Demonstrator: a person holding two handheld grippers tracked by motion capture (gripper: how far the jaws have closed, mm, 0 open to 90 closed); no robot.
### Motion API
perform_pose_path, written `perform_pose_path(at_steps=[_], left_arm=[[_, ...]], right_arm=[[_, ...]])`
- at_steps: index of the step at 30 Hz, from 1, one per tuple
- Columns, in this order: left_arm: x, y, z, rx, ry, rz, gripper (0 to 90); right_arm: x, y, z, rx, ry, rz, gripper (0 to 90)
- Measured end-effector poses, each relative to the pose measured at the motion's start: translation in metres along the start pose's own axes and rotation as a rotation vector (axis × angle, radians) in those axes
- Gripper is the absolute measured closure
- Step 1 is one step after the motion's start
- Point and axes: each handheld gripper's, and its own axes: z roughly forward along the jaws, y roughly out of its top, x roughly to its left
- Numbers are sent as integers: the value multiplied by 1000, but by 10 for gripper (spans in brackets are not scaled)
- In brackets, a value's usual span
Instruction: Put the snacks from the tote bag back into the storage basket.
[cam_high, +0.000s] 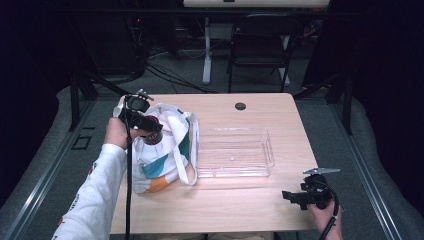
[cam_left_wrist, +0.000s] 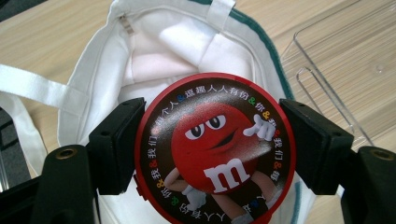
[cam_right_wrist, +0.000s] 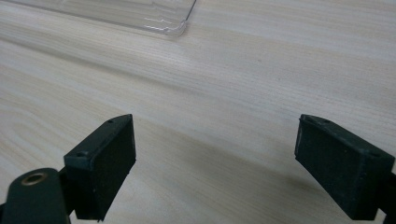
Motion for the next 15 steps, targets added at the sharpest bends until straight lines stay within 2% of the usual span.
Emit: perform_pose_path(at_steps=[9, 15], left_arm=[[-9, 9, -4, -12, -13, 25, 267], [-22, 15, -3, -14, -20, 51, 267]], right_arm=[[2, 1, 1, 5, -7, -9, 120], [2, 1, 2, 6, 1, -3, 121]])
